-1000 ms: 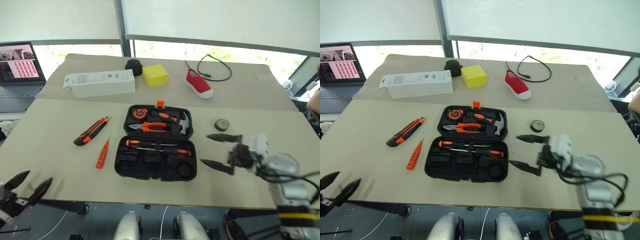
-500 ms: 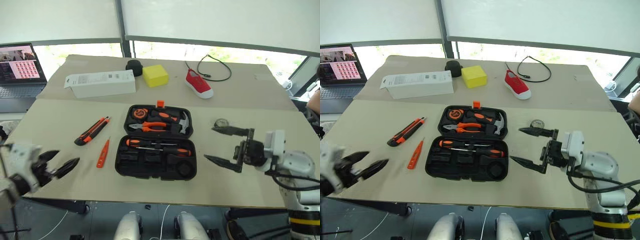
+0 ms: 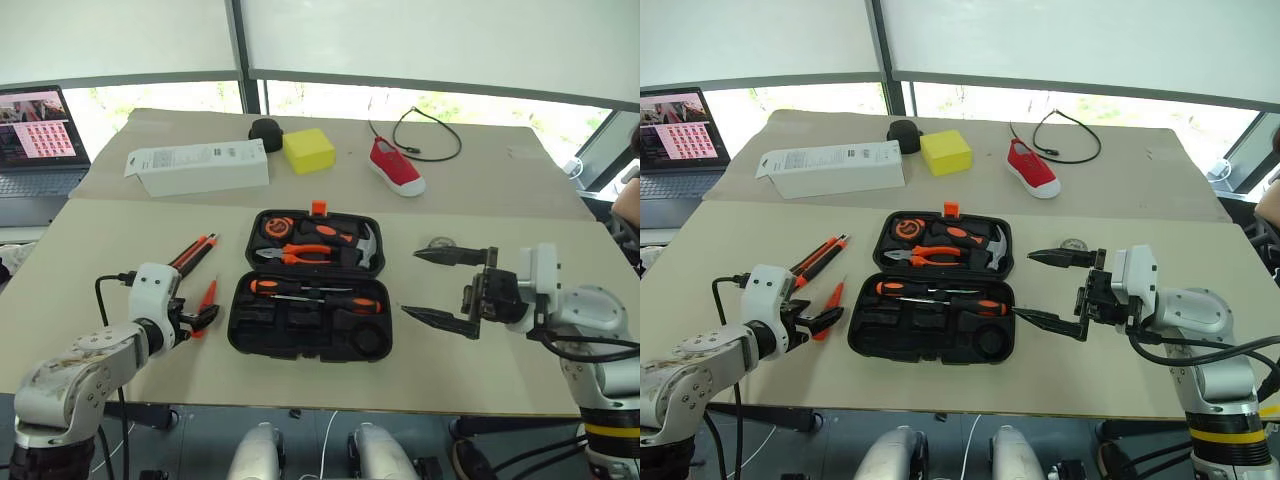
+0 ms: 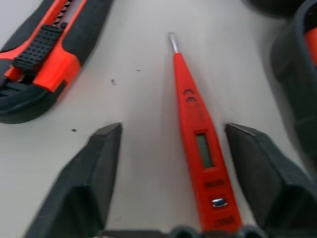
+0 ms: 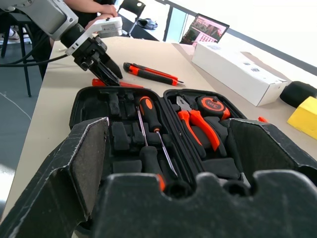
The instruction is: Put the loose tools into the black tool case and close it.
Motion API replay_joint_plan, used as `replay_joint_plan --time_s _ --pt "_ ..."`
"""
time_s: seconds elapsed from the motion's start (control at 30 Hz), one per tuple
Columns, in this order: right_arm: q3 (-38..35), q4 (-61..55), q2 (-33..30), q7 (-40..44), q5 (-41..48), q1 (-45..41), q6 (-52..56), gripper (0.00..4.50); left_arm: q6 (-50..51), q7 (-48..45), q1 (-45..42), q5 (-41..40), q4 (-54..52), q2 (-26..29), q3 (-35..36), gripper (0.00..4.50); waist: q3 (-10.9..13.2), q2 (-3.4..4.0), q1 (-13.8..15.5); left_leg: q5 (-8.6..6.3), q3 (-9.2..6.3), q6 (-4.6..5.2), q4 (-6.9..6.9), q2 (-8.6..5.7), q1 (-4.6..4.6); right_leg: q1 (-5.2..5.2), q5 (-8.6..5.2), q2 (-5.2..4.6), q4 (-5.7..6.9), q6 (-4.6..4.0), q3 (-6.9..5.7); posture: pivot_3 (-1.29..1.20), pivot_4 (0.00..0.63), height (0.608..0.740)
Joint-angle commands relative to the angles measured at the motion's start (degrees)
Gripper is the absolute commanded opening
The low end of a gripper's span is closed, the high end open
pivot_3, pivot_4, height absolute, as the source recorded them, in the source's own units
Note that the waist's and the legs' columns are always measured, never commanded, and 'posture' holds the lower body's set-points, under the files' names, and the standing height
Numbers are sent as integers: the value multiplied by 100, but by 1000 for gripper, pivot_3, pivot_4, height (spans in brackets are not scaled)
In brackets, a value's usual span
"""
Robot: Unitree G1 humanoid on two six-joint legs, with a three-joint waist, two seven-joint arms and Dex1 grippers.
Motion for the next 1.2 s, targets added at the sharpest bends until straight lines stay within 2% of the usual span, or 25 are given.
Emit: replay_joint_plan --time_s 0.03,0.13,0.17,0.23,0.33,0.4,0.47,0.6,0.67,0.83,0.9,1.2 --pt "-90 -277 9 -137 119 60 32 4500 -3 -104 152 124 -31 -51 -167 1721 -1 1 1 0 0 0 0 0 0 -1 0 0 0 0 1 0 150 740" --pt "-138 -302 -10 -163 122 187 18 4500 -329 -192 144 182 33 -205 -8 590 -1 1 12 0 0 0 0 -1 1 1 0 -1 0 0 1 0 150 740" --pt "-162 -316 -13 -185 123 255 18 4500 -504 -381 125 111 65 -204 114 463 -1 1 23 0 0 0 0 -1 0 1 0 -1 -1 0 1 0 150 740" --pt "-198 -360 -15 -232 127 384 23 4500 -955 -988 109 -75 112 -84 374 465 0 0 34 0 0 0 0 -2 -2 1 0 -2 -2 0 0 0 150 740" --pt "-265 -435 -38 -285 158 609 50 4500 -1861 -2514 53 -249 507 550 743 465 6 -10 21 1 3 0 1 1 -8 -7 -1 2 -1 -1 -2 0 150 740" --pt "-343 -470 -86 -308 191 717 85 4500 -2686 -3583 -80 -64 991 1050 621 465 6 -9 13 2 8 -3 0 3 -9 -10 -3 4 0 -6 -5 0 150 740" --pt "-455 -504 -102 -341 244 787 81 4500 -3965 -4625 -380 143 1458 1227 422 465 8 -1 11 2 27 -3 0 1 -8 -9 -5 2 -2 -9 -7 0 150 740" --pt "-779 -957 -291 -434 588 1254 514 4500 -4739 -5949 -1561 768 1779 1461 -1093 465 9 -1 149 2 45 -2 1 -3 -11 -4 -5 -2 -9 -7 -9 0 150 740" --pt "-835 -1088 -383 -423 604 1457 586 4500 -4815 -6189 -1870 915 1817 1418 -1496 465 7 -3 158 3 47 0 2 -5 -20 -4 -1 -2 -17 0 -11 0 150 740" --pt "-979 -1222 -511 -425 532 1800 658 4500 -4520 -6304 -2746 2062 1963 1347 -2918 465 8 -4 87 3 40 2 3 -3 -40 -16 -2 13 -19 6 -6 0 150 740" --pt "-984 -1251 -518 -438 540 1834 660 4500 -4430 -6449 -2929 2318 1933 1351 -3282 465 8 -4 67 3 31 2 4 -1 -40 -15 -2 19 -16 6 -5 0 150 740" --pt "-928 -1545 -399 -712 562 1943 701 4500 -4018 -6203 -3193 3244 1991 1325 -3820 465 9 -5 79 3 25 3 11 -2 -42 -13 -4 19 -12 9 -6 0 150 740"
